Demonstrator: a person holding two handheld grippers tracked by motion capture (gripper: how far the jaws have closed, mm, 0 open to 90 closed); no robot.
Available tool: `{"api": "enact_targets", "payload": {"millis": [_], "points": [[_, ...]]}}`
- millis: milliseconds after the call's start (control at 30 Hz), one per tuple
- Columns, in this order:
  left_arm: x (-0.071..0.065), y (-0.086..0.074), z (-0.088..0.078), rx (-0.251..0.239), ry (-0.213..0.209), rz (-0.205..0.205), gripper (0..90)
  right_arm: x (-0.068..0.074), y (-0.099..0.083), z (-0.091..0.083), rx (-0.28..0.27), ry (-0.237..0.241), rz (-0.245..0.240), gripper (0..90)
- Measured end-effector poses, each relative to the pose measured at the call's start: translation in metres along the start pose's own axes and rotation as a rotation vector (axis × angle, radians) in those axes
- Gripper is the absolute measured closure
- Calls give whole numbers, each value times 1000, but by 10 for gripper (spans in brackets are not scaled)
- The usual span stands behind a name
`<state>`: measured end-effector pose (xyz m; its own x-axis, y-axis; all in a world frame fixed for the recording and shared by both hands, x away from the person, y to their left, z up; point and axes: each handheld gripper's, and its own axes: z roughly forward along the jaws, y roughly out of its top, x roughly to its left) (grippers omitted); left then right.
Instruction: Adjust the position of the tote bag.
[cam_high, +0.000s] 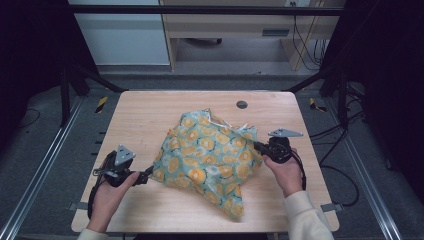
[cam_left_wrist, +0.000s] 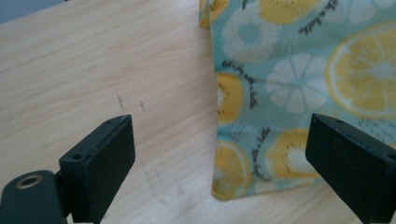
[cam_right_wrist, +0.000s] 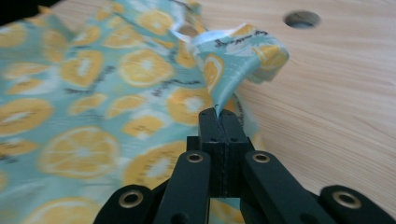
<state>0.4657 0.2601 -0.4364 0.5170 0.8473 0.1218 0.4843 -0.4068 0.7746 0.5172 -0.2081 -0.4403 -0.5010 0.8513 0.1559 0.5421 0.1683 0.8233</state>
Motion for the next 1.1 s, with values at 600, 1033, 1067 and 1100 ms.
{"api": "enact_targets", "payload": {"millis": [600,1033,1067,1100], "points": [[8,104,90,91,-62,-41,83,12,-9,-1,-22,46,-55,900],[6,104,116,187,-78,-57,81,6,-11,-2,-24,33,-41,900],[5,102,117,183,-85,-67,85,6,-12,-2,-26,33,-39,900],[5,100,116,186,-93,-68,100,6,-12,-2,-26,33,-36,900]]}}
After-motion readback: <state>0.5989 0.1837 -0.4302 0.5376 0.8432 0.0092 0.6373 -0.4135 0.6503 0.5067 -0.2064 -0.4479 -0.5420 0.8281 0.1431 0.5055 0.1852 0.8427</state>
